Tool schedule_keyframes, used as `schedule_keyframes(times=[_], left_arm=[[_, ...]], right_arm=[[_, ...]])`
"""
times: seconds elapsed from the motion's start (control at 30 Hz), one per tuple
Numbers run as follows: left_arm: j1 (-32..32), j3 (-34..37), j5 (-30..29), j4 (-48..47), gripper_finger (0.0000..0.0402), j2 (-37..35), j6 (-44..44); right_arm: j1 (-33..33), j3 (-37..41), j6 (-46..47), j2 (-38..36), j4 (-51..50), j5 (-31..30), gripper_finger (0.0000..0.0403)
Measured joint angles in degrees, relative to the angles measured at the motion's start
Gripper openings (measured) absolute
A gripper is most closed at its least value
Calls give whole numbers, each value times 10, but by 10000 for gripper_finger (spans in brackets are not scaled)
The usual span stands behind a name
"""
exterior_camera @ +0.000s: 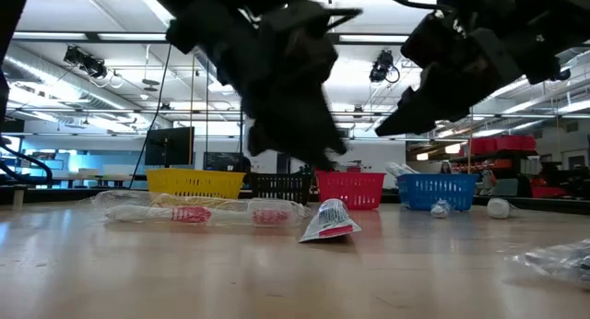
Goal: Pick & Place Travel size toiletries
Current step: Put the white toothpaste into the black basket
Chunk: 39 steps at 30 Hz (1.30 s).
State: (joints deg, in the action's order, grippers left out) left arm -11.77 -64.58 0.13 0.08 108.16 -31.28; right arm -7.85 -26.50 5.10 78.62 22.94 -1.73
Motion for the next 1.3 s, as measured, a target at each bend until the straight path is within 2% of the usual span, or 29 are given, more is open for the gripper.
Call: schedule_keyframes(times=[0.23, 0.53, 0.73, 0.83, 1.1, 1.3], left_arm=[[-2, -11, -36, -13, 176, 19, -60], [-49, -9, -126, -23, 177, 17, -114], [-66, -8, -157, -17, 177, 29, -140], [-66, -10, -154, 14, 177, 46, -152], [-66, -29, -144, 14, 177, 88, -156], [-58, -30, -142, -24, 162, 89, -96]], right_arm=[[-1, 1, 14, 16, 10, 0, 124], [-3, 0, 33, 40, 20, 3, 124], [-5, 0, 35, 46, 17, 3, 124], [-5, 0, 35, 46, 17, 3, 124], [-5, 0, 30, 48, 30, 3, 124], [-5, 0, 30, 48, 30, 3, 124]])
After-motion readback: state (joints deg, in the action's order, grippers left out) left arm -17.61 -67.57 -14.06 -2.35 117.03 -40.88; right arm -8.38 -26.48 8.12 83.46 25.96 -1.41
